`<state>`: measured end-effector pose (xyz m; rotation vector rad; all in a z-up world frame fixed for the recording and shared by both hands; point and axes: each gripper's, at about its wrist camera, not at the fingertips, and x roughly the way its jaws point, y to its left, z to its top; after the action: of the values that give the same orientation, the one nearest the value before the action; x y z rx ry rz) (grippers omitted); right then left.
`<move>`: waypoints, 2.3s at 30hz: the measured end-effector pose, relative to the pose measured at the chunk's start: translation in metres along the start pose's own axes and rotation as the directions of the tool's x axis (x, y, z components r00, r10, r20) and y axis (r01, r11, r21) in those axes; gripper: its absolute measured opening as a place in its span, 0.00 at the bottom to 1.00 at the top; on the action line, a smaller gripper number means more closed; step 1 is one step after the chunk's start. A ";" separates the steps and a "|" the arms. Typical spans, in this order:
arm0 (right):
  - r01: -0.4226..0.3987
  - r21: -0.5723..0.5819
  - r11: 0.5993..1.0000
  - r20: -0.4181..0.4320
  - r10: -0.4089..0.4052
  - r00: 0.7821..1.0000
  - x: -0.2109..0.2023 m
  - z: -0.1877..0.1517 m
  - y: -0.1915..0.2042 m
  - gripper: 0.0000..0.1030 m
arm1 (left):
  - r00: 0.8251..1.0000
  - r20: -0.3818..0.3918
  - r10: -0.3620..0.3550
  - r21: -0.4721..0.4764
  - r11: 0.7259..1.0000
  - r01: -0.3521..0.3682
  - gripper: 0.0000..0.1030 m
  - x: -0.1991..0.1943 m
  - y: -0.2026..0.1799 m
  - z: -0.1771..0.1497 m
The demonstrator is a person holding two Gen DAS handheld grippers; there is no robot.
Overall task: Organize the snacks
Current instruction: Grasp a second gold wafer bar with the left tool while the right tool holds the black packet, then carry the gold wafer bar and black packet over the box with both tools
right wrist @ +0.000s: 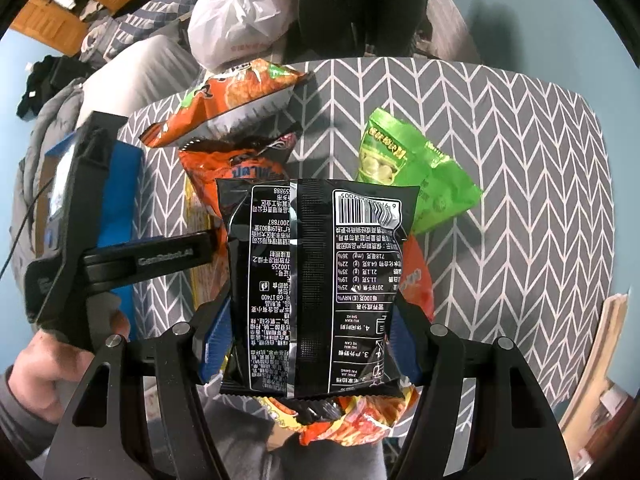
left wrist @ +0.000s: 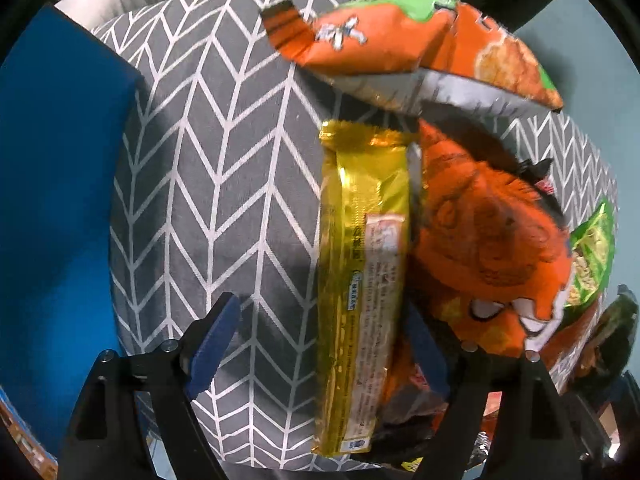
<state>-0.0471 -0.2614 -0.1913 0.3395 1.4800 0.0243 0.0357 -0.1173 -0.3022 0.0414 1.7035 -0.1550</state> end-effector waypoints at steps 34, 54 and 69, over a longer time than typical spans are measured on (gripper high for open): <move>0.038 -0.109 0.993 0.041 -0.034 0.999 0.005 -0.009 0.035 0.66 | 0.992 0.115 -0.059 0.141 0.989 0.042 0.28 -0.066 0.031 -0.071; 0.011 -0.203 0.979 0.090 0.008 0.996 -0.025 -0.008 0.080 0.66 | 0.977 0.187 -0.103 0.106 0.991 0.084 0.28 -0.162 0.088 -0.085; -0.087 -0.364 0.927 0.068 0.119 0.991 -0.022 -0.002 0.174 0.66 | 0.963 0.249 -0.107 -0.026 0.993 0.117 0.28 -0.199 0.160 -0.099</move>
<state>-0.0176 -0.0997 -0.1290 0.1170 1.3359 0.3578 -0.0151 0.0657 -0.1054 -0.1013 1.4593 -0.2011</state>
